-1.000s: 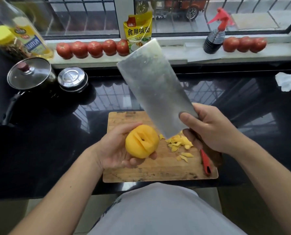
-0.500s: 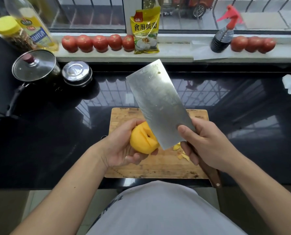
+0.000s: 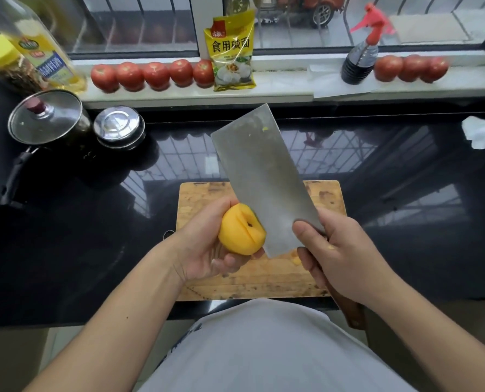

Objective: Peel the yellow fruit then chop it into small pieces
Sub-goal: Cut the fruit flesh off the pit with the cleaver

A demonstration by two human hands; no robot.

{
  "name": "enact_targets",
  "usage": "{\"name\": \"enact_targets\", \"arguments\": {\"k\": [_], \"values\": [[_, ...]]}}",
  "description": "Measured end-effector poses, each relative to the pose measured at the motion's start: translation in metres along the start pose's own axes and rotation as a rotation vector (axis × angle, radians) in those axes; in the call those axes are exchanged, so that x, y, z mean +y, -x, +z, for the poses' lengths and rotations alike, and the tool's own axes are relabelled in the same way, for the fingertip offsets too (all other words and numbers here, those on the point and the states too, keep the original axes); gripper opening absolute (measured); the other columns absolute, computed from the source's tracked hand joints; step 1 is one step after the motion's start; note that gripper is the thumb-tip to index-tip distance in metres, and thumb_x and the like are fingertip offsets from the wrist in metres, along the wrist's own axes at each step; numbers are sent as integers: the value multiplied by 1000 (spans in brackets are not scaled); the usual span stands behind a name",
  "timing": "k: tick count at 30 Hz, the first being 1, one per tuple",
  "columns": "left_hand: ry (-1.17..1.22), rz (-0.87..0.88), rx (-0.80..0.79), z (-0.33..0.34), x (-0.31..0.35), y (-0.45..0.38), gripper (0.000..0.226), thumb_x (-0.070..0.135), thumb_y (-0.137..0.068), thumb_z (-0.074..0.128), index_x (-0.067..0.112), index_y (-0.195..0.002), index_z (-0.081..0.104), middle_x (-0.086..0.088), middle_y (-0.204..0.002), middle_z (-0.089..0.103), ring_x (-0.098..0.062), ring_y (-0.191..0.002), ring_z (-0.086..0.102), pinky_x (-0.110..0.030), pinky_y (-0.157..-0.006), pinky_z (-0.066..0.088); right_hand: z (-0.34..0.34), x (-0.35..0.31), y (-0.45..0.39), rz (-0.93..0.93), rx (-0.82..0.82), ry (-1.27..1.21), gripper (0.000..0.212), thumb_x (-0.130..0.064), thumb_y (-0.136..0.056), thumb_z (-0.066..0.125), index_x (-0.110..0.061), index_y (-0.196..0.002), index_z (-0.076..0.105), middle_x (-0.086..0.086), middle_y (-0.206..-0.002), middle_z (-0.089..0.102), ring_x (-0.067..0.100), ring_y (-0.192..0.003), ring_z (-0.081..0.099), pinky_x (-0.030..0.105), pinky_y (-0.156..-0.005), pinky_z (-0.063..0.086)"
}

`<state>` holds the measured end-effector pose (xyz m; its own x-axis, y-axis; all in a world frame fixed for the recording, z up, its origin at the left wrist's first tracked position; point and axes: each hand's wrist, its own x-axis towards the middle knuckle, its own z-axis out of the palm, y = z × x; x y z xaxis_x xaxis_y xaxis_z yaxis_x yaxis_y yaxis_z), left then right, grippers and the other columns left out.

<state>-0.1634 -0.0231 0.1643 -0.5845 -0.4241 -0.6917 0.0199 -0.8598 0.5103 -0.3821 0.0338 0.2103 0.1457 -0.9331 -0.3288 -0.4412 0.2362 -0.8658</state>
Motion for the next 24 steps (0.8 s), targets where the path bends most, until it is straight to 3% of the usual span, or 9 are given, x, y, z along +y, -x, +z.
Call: {"name": "enact_targets", "arguments": {"k": [7,12,16,20,22,24], "values": [[-77,-64,-119,-6,1,-7,61,57,-101,35,7,-121,63,-20,-83,59,-17,-42,42,-16,-35,24,-20,-2,-5,11,-136,3,28,-24,-109,45,-16,-83,53,1,-55,57,22,-40,45,31,-46,41],[-35,-101,-126,-7,-3,-10,59,57,-101,35,9,-122,62,-19,-82,58,-15,-41,39,-16,-37,20,-11,2,-9,-8,-147,26,25,-24,-109,44,-17,-88,55,-1,-53,57,21,-40,46,33,-48,42],[-53,-115,-137,-7,-4,-9,56,53,-102,35,6,-116,61,-19,-81,58,-16,-40,37,-18,-39,16,-12,6,-8,66,-186,-142,29,-25,-109,45,-15,-84,54,8,-59,54,22,-41,42,31,-46,39],[-66,-134,-96,-3,-7,-13,57,44,-102,31,8,-87,74,-18,-75,61,-15,-40,36,-18,-40,14,-11,11,-9,186,-237,-301,25,-31,-107,49,-13,-95,60,16,-66,53,21,-43,40,30,-45,40],[-64,-135,-83,0,-11,-17,57,43,-102,31,11,-85,75,-18,-77,62,-15,-41,37,-17,-38,16,-7,19,-12,251,-243,-373,28,-30,-107,50,-4,-101,56,16,-67,51,20,-42,38,28,-44,40],[-74,-124,-34,-1,-15,-22,55,44,-102,33,11,-89,75,-19,-81,62,-16,-43,38,-16,-36,20,-3,29,-14,326,-248,-497,25,-28,-106,53,-8,-92,57,14,-65,49,17,-40,36,25,-41,37]]}}
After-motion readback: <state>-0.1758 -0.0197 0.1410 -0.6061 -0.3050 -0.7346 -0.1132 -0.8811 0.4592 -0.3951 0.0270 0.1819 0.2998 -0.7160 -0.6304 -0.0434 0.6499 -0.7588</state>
